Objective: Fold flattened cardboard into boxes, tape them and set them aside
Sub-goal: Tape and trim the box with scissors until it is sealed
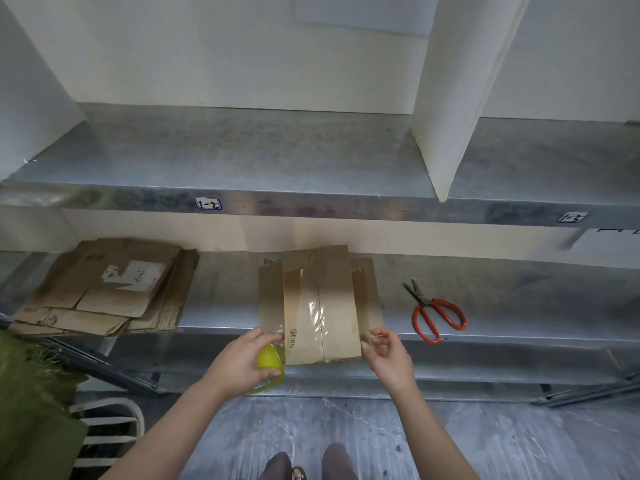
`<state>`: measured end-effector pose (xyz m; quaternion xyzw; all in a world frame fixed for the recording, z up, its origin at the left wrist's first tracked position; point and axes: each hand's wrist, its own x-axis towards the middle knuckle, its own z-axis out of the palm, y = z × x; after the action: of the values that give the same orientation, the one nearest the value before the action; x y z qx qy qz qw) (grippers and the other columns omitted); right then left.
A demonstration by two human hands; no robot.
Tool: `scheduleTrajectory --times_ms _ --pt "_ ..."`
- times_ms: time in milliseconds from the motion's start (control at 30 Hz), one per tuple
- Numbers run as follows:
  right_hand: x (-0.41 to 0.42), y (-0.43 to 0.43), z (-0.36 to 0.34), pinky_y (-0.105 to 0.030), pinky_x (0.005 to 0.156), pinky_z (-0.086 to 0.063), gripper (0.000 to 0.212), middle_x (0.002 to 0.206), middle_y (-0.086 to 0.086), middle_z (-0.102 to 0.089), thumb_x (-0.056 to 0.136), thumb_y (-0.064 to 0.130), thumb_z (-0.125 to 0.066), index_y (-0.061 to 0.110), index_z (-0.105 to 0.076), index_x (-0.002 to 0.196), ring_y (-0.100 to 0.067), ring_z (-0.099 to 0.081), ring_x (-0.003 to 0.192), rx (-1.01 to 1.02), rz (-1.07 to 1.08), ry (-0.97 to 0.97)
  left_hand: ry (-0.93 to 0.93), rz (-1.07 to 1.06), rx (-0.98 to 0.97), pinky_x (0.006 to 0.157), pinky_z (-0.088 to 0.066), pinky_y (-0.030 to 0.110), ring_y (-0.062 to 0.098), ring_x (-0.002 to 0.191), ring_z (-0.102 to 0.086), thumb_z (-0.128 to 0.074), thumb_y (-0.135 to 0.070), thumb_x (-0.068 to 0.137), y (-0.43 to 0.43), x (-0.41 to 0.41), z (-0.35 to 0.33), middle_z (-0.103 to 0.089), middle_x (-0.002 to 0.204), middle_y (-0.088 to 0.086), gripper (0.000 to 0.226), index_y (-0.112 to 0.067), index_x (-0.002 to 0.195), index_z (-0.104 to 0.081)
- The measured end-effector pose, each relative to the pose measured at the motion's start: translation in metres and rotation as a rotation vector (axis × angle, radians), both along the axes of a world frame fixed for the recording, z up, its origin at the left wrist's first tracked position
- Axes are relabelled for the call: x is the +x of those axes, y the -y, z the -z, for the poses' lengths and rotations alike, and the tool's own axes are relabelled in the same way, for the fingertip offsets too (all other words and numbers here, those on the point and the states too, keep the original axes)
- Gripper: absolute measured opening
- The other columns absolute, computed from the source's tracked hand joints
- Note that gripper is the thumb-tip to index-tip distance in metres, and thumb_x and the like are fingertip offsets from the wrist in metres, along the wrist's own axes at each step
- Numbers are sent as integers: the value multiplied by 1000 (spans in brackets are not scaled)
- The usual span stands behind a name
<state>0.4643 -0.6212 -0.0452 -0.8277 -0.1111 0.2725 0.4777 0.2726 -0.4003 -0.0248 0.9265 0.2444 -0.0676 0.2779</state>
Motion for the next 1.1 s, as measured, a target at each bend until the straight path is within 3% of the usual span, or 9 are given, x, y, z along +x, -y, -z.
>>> scheduleTrajectory --times_ms 100,167,233,333,433,600,767,900,1100 --pt "-6 1 -4 -23 79 -49 25 103 6 -62 86 15 -70 29 -56 101 -1 -59 91 -26 -31 174 8 -21 -10 90 -40 22 6 108 -50 -73 -49 76 1 -1 -1 -43 109 -18 70 -39 138 -43" --pt "-9 6 -9 -28 89 -52 39 101 10 -66 87 4 -63 39 -57 104 0 -62 94 25 -132 131 17 -28 -17 89 -40 22 5 107 -50 -74 -50 75 0 -1 -3 -44 108 -17 71 -40 138 -42" --pt "-11 10 -14 -30 97 -49 55 114 12 -65 88 1 -59 50 -53 112 -2 -61 107 104 -211 42 25 -38 -25 85 -39 20 4 103 -49 -75 -49 75 -1 -1 -7 -43 104 -20 72 -43 138 -41" --pt "-12 6 -20 -32 108 -38 60 145 22 -39 91 33 -64 60 -34 136 -2 -41 130 135 -335 66 32 -49 -39 83 -36 19 1 103 -47 -77 -49 72 0 -1 -12 -44 106 -22 73 -45 136 -42" --pt "-12 -12 -18 -36 114 -27 69 157 15 -21 87 58 -58 60 -19 143 -7 -21 143 -8 -462 235 42 -63 -57 81 -34 16 0 104 -46 -82 -47 67 3 -3 -14 -43 105 -25 71 -42 129 -49" --pt "-17 -28 -9 -36 114 -24 64 158 5 -27 91 43 -62 60 -26 142 -15 -18 146 -10 -380 225 49 -69 -79 80 -29 2 2 103 -48 -85 -50 57 -4 -18 -15 -45 108 -21 71 -34 120 -57" --pt "-14 -32 -1 -35 115 -23 65 156 10 -31 88 40 -66 66 -30 135 -7 -16 147 14 -342 200 78 -44 -121 88 -30 3 -2 109 -47 -74 -70 48 -10 -27 -33 -49 116 -22 82 -40 120 -51" --pt "-18 -34 3 -38 118 -22 68 157 13 -27 89 36 -66 69 -28 135 -3 -14 147 54 -338 166 72 -46 -105 83 -29 1 -3 104 -49 -84 -53 57 -17 -29 -46 -54 113 -22 59 -50 104 -49" --pt "-21 -36 -3 -36 121 -18 65 153 24 -25 91 30 -65 62 -32 137 3 -8 145 67 -328 114 43 -26 -4 82 -29 7 5 111 -49 -80 -44 70 -25 -29 -41 -53 115 -15 55 -31 118 -57"
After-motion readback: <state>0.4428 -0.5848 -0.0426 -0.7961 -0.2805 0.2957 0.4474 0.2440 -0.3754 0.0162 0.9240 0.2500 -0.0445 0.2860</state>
